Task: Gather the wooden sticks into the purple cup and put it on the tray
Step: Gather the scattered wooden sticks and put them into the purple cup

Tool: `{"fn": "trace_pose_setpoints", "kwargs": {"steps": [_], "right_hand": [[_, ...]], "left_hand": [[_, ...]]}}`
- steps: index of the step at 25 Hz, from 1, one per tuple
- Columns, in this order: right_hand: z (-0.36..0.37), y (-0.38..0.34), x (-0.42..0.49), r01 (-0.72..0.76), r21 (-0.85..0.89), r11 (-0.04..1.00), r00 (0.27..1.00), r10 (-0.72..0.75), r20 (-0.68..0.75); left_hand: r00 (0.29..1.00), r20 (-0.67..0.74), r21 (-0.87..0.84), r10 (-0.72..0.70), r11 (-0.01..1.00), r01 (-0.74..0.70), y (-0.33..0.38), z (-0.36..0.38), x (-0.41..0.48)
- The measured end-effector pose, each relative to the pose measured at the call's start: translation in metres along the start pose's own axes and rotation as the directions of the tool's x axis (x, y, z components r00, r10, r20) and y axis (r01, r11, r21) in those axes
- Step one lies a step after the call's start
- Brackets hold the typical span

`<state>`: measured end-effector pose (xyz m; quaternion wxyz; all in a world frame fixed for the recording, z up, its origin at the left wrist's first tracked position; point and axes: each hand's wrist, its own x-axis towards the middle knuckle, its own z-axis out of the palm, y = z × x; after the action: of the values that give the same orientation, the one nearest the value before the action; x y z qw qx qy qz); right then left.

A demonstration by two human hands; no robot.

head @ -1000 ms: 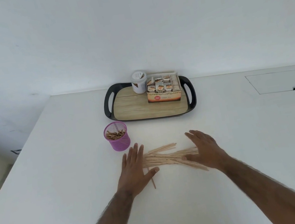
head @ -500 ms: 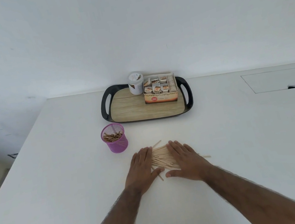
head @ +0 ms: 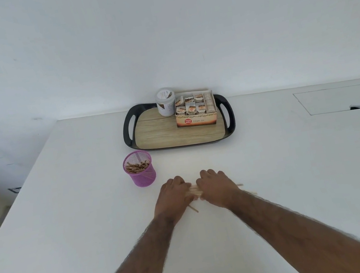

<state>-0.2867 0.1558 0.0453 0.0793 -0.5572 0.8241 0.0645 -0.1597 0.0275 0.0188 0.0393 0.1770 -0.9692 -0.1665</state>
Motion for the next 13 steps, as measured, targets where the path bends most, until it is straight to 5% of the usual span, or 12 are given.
{"fn": "trace_pose_setpoints", "kwargs": {"steps": [13], "right_hand": [[-0.0012,-0.0049,0.0011,0.001,-0.019,1.000,0.999,-0.001,-0.042]], "left_hand": [[0.998,-0.060,0.056,0.031,0.998,-0.028,0.0048,0.0006,0.0052]]}}
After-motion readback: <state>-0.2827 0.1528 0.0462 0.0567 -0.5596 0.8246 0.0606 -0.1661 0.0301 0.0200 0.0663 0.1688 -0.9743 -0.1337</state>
